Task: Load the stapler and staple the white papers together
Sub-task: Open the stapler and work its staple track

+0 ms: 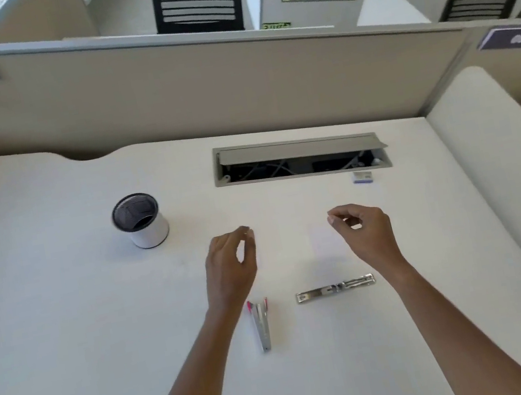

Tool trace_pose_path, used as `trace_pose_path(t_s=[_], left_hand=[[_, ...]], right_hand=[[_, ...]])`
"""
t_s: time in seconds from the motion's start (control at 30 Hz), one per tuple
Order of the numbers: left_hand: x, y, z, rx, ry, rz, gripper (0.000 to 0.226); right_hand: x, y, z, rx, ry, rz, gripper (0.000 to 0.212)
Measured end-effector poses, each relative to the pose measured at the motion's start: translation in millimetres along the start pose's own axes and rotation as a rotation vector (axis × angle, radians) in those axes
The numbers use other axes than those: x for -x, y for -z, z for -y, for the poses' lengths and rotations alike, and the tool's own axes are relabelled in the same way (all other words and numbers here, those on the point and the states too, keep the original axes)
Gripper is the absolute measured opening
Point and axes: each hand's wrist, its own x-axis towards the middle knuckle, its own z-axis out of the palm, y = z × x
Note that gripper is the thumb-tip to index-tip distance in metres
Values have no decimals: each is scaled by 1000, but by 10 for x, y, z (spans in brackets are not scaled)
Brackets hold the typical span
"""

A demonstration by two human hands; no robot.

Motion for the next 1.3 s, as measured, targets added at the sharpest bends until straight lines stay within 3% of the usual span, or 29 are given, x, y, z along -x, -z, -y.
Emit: trace_pose_path(t_s=[0.17,0.33,0.43,0.63,0.97,1.07,1.13,1.2,1.3], left_hand=[[203,-313,-328,71,-122,309,21],[468,-556,-432,-96,-123,692,46],[572,-668,-416,-204,-101,795,47],[654,-763,-362,-287,-128,818,14],[672,-822,-322,-200,-106,782,16],[589,-804,-339,-200,-79,813,29],[503,-776,-350,-164,-52,830,55],[387,-735,-409,-112,-26,823,74],[155,-709,-562,-27,-7,761,77]], right_hand=[[285,280,-408,58,-82,-7,7],[527,297,-838,192,-101,90,25],[633,272,-1043,282,-99,182,39],[754,206,-1240,373,-71,224,40],[770,232,-1418,360,-38,177,27],[685,332,-1390,306,-56,250,30],[579,445,-1352,270,-96,297,32],[409,589,-1297,231,-136,279,39],[79,814,-1147,167,-146,175,38]])
